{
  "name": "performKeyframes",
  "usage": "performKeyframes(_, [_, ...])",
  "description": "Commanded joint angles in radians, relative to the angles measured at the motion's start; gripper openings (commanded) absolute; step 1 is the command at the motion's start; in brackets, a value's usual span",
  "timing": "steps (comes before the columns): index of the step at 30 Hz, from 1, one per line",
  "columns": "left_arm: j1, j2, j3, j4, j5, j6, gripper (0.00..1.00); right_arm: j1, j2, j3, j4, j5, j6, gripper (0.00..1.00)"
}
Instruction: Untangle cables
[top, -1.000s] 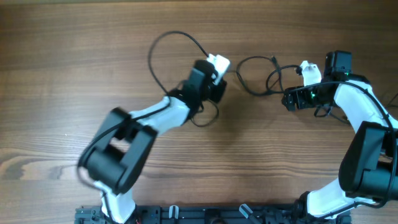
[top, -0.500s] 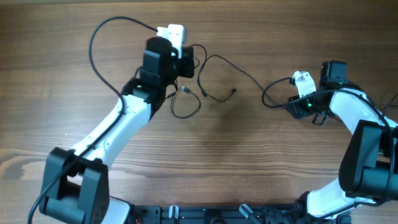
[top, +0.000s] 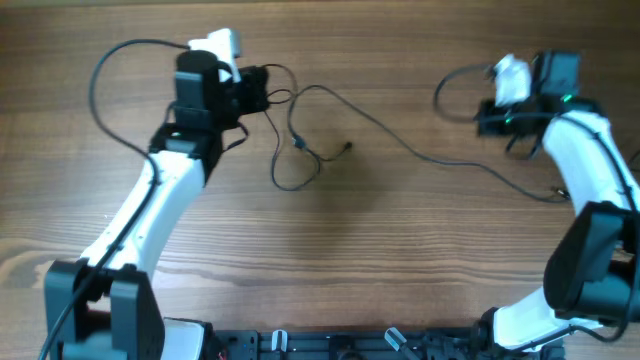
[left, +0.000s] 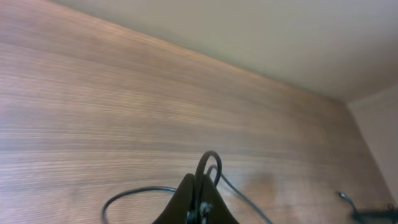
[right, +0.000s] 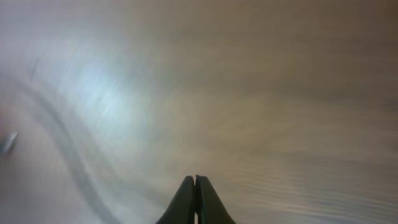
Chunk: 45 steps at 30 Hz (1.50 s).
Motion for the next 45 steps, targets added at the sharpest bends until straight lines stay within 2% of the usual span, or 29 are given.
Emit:
performKeyframes(1, [0.128, -0.091, 0.005, -0.056, 0.010, -0.026, 0.04, -0.093, -0.047, 0.171, -0.019, 0.272, 0.195, 0.05])
performKeyframes(2, [0.209, -0.118, 0.005, -0.097, 0.010, -0.026, 0.04, -0.150, -0.047, 0.224, -0.021, 0.307, 0.194, 0.04])
performKeyframes(4, [0.285, -0.134, 0.005, -0.135, 0.012, -0.029, 0.04, -0.204, -0.047, 0.261, -0.024, 0.288, 0.188, 0.04])
performKeyframes(5, [0.335, -0.140, 0.005, -0.162, 0.014, -0.065, 0.04, -0.225, -0.047, 0.271, -0.027, 0.230, 0.152, 0.04])
performKeyframes(7, [0.403, -0.140, 0.005, -0.189, 0.110, -0.117, 0.04, -0.247, -0.047, 0.275, -0.054, -0.036, -0.017, 0.06])
performKeyframes(9, [0.440, -0.135, 0.005, -0.191, 0.285, -0.111, 0.04, -0.238, -0.046, 0.269, -0.109, -0.341, -0.211, 0.20])
performKeyframes(10, [0.444, -0.135, 0.005, -0.190, 0.388, -0.087, 0.04, -0.224, -0.044, 0.259, -0.113, -0.422, -0.241, 0.34])
performKeyframes(11, [0.442, -0.135, 0.005, -0.189, 0.452, -0.065, 0.04, -0.195, -0.044, 0.247, -0.113, -0.476, -0.257, 0.42])
performKeyframes(12, [0.431, -0.135, 0.005, -0.191, 0.502, -0.058, 0.04, -0.163, -0.043, 0.235, -0.112, -0.479, -0.262, 0.50])
performKeyframes(16, [0.354, -0.135, 0.005, -0.191, 0.539, -0.039, 0.04, 0.048, -0.022, 0.170, -0.124, -0.433, -0.416, 0.69])
performKeyframes(18, [0.306, -0.135, 0.005, -0.190, 0.546, -0.023, 0.04, 0.151, 0.003, 0.146, -0.101, -0.399, -0.460, 0.90])
performKeyframes(20, [0.249, -0.135, 0.005, -0.183, 0.604, 0.038, 0.04, 0.257, 0.050, 0.134, -0.064, -0.325, -0.463, 0.95])
performKeyframes(23, [0.184, -0.135, 0.005, -0.180, 0.687, 0.115, 0.04, 0.333, 0.113, 0.134, -0.053, -0.216, -0.463, 0.96])
performKeyframes(27, [0.164, -0.135, 0.005, -0.157, 0.691, 0.121, 0.04, 0.391, 0.208, 0.134, -0.101, -0.241, -0.464, 0.98])
performKeyframes(34, [0.165, -0.135, 0.005, -0.108, 0.700, 0.113, 0.04, 0.491, 0.376, 0.134, -0.132, -0.275, -0.542, 0.98])
performKeyframes(36, [0.166, -0.135, 0.005, -0.108, 0.703, 0.113, 0.04, 0.505, 0.395, 0.134, -0.119, -0.222, -0.541, 0.91])
performKeyframes(37, [0.169, -0.135, 0.005, -0.107, 0.703, 0.113, 0.04, 0.511, 0.397, 0.133, -0.111, -0.162, -0.538, 0.80])
performKeyframes(39, [0.181, -0.138, 0.005, -0.106, 0.703, 0.113, 0.04, 0.517, 0.399, 0.131, -0.097, -0.017, -0.516, 0.27])
performKeyframes(40, [0.187, -0.141, 0.005, -0.105, 0.703, 0.112, 0.04, 0.518, 0.398, 0.131, -0.087, 0.061, -0.472, 0.10])
performKeyframes(41, [0.198, -0.145, 0.005, -0.103, 0.703, 0.109, 0.04, 0.518, 0.396, 0.132, -0.073, 0.171, -0.390, 0.04])
performKeyframes(43, [0.227, -0.160, 0.005, -0.103, 0.703, 0.109, 0.04, 0.497, 0.380, 0.145, -0.061, 0.330, -0.232, 0.04])
performKeyframes(45, [0.274, -0.182, 0.005, -0.105, 0.703, 0.109, 0.04, 0.456, 0.347, 0.166, -0.066, 0.378, -0.163, 0.04])
